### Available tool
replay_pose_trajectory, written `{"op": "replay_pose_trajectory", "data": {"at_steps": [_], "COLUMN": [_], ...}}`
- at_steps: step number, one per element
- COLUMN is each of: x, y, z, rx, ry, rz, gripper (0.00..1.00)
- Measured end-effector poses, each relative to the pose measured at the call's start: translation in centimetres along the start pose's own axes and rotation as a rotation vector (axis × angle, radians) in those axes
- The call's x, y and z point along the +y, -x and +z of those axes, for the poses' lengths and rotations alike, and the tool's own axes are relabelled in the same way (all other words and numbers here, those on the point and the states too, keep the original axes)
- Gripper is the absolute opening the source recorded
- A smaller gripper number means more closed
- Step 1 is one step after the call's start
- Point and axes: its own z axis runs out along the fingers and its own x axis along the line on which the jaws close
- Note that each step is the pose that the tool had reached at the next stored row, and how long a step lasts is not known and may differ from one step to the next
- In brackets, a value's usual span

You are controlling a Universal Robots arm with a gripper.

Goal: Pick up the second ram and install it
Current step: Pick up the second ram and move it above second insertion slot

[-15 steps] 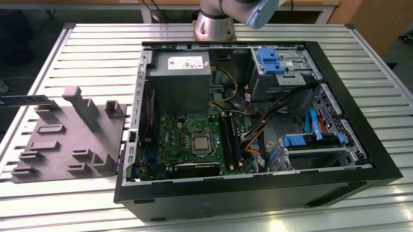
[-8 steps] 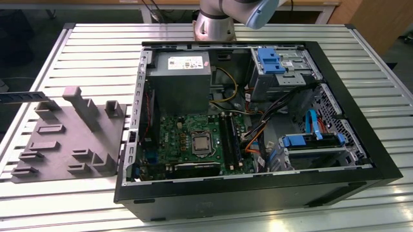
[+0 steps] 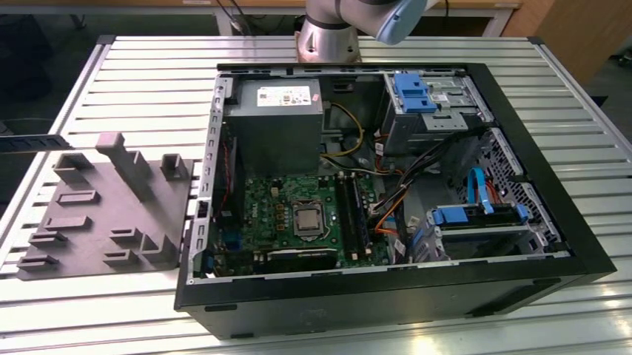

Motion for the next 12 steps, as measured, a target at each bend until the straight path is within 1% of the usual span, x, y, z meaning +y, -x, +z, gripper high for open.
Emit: {"op": "replay_pose_trajectory", "data": {"at_steps": [7, 12], "x": [0.04, 0.05], "y": [0.11, 0.16], "z": [-0.79, -1.24], "rx": [-0.0031, -0.0040], "ry": [-0.0001, -0.0001], "rz": [0.000, 0.000], "gripper": [0.11, 0.11]}}
